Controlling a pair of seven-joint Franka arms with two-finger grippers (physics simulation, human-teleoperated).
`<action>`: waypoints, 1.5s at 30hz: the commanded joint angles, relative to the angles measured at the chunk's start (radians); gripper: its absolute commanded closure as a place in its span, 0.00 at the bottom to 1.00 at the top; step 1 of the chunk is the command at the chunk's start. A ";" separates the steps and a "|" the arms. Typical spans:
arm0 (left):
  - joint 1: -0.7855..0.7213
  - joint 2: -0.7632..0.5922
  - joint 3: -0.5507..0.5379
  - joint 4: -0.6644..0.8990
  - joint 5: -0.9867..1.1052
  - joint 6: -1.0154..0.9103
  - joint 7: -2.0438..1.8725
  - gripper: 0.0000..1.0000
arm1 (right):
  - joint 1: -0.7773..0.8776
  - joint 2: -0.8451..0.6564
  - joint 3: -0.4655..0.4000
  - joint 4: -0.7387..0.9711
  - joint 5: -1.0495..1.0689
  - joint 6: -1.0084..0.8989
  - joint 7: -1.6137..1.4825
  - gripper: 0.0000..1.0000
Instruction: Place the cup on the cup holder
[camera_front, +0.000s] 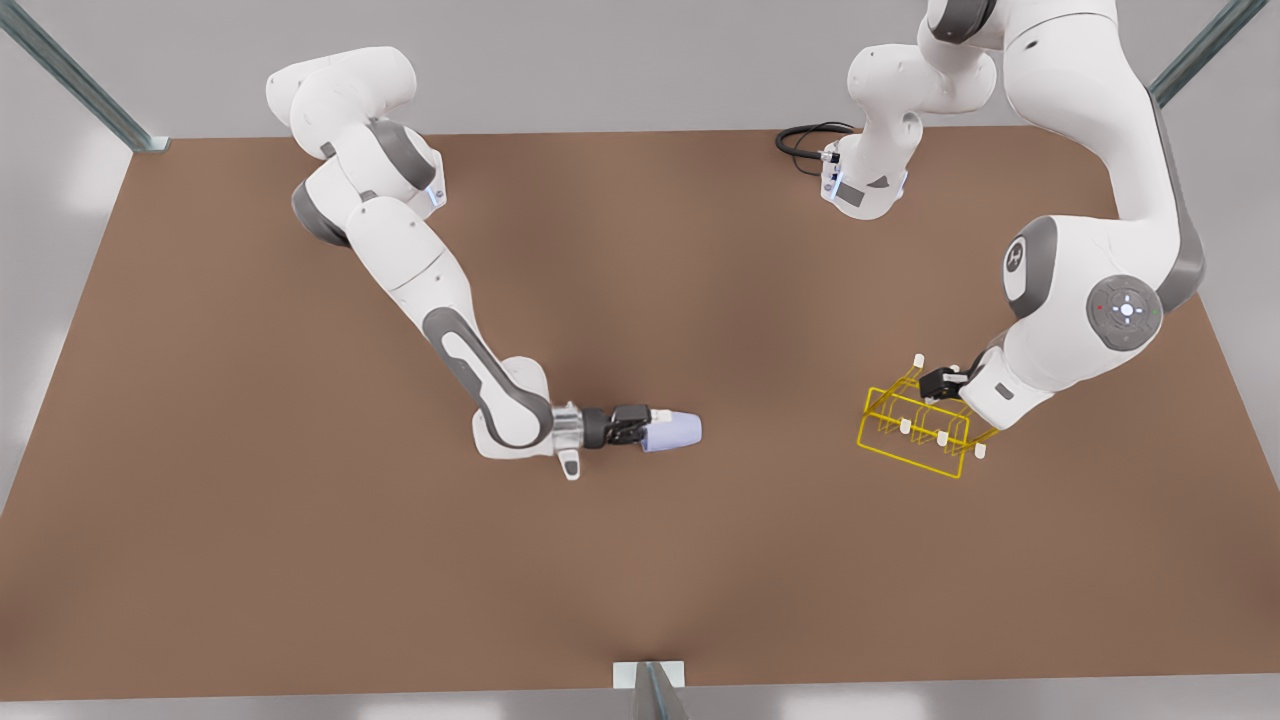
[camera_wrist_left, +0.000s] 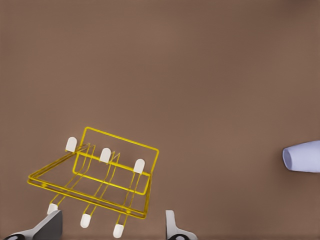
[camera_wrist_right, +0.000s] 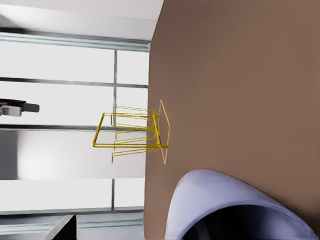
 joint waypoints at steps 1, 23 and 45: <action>0.000 -0.002 -0.001 0.001 0.001 -0.002 -0.022 0.00 | -0.003 -0.002 -0.008 -0.001 -0.004 -0.049 -0.032 0.12; -0.231 -0.004 -0.004 0.005 -0.133 0.156 -1.518 0.00 | -0.259 -0.743 -0.249 -0.213 -1.516 -0.399 0.929 0.00; -0.481 0.459 -0.002 0.146 -0.127 0.501 -2.998 0.00 | -0.402 -0.845 -0.339 0.084 -1.586 -0.608 0.903 0.00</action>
